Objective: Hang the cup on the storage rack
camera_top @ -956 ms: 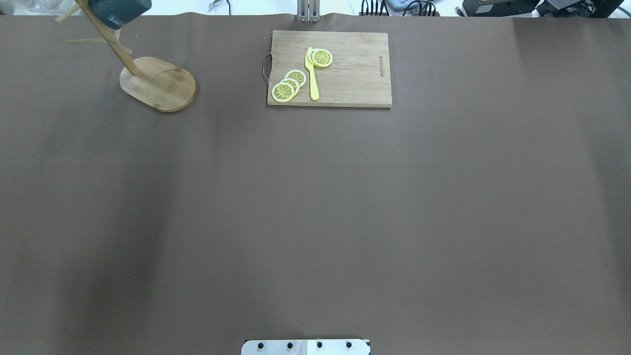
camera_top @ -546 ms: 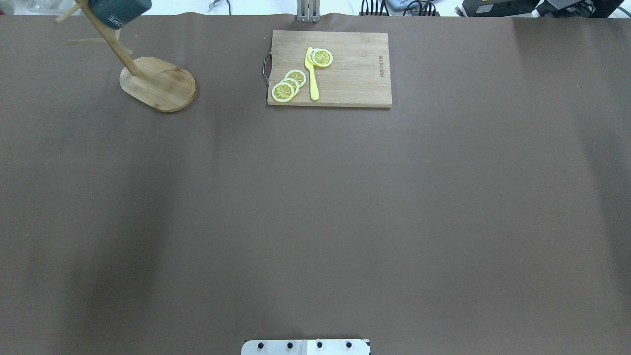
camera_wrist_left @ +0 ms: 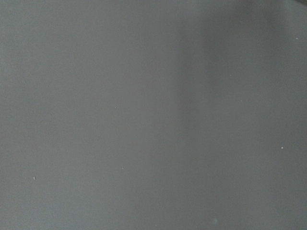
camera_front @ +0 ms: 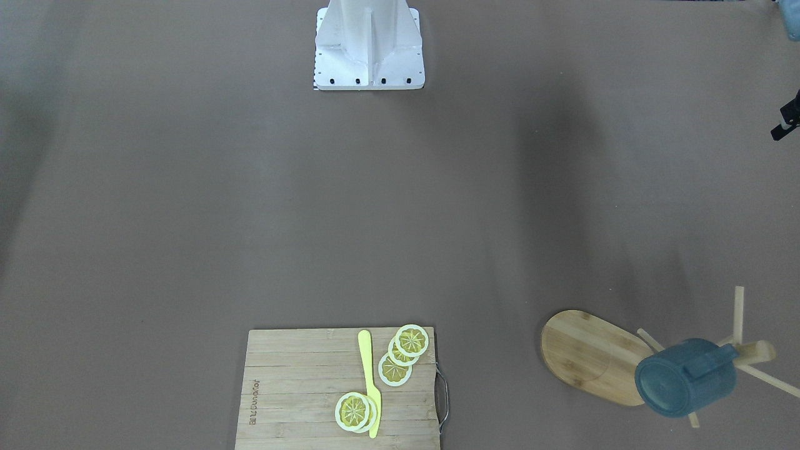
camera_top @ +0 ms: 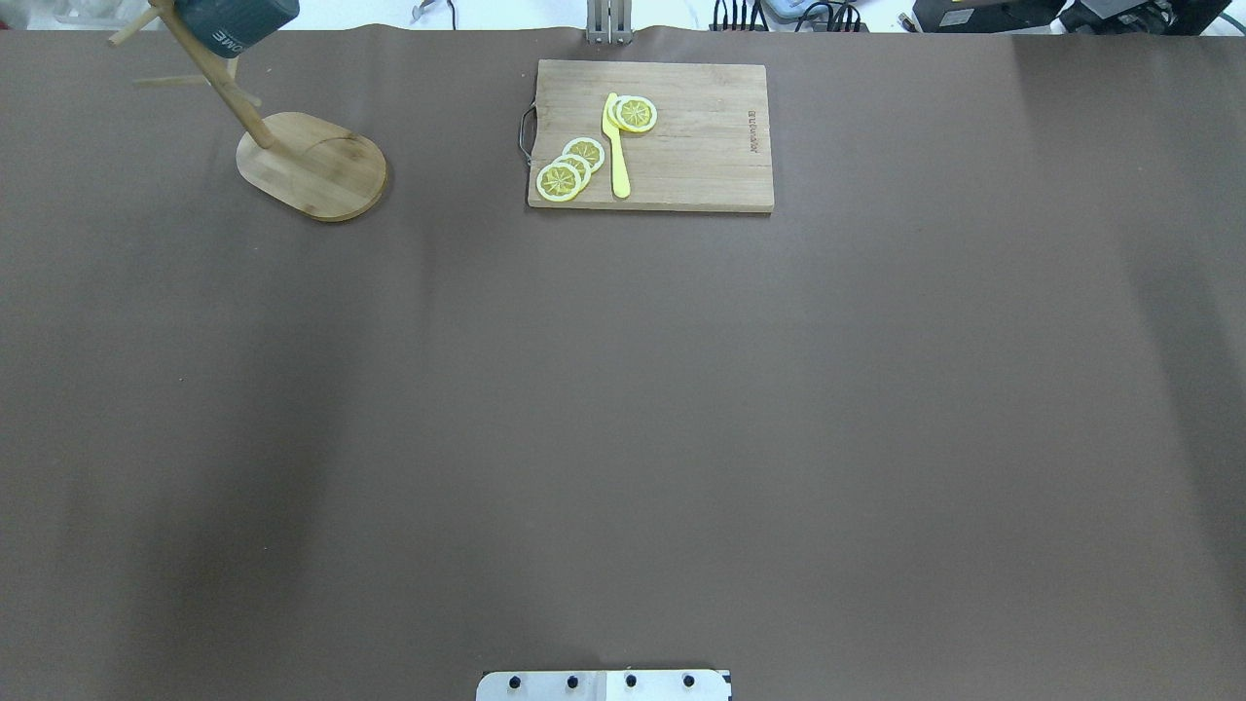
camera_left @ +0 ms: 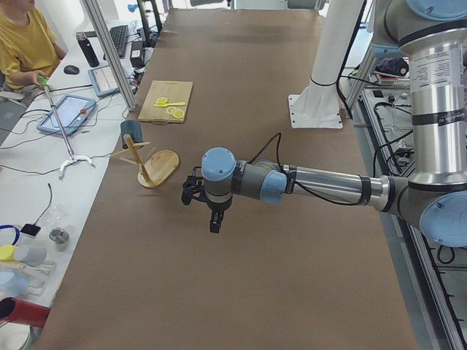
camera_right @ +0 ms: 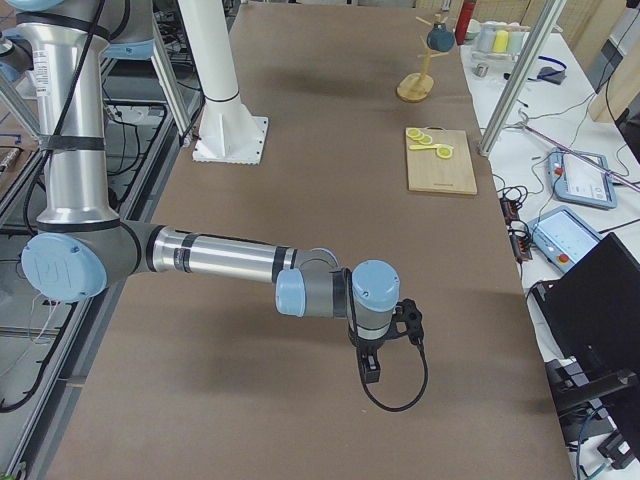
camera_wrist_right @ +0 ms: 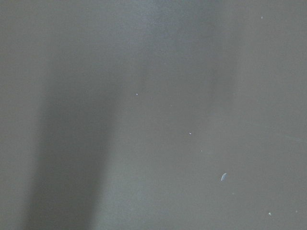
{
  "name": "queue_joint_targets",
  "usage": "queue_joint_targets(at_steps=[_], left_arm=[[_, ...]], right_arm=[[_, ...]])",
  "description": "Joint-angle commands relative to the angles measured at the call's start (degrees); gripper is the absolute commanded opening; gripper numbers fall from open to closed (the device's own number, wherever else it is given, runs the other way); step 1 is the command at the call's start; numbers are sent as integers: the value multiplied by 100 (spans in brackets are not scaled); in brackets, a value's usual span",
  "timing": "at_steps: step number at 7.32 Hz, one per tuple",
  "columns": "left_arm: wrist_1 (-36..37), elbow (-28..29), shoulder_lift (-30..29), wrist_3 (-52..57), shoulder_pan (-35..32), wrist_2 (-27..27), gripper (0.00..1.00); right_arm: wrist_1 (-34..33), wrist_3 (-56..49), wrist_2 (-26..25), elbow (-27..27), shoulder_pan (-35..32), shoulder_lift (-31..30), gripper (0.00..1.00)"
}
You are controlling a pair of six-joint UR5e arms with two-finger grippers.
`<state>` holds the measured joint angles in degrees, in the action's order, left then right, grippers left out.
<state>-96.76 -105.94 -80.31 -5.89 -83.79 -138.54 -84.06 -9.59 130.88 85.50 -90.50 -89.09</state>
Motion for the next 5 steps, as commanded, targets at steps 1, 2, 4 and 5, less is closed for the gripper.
queue_joint_targets(at_steps=[1, 2, 4, 5], left_arm=[[-54, -6, 33, 0, 2, -6, 98], [-54, -6, 33, 0, 3, 3, 98], [-54, -14, 33, 0, 3, 3, 98], [-54, -6, 24, 0, 3, -6, 98]], right_arm=[[-49, 71, -28, 2, 138, 23, 100], [-75, 71, 7, 11, 156, 23, 100], [-503, 80, -2, 124, 322, 180, 100], [-897, 71, -45, 438, 331, 172, 100]])
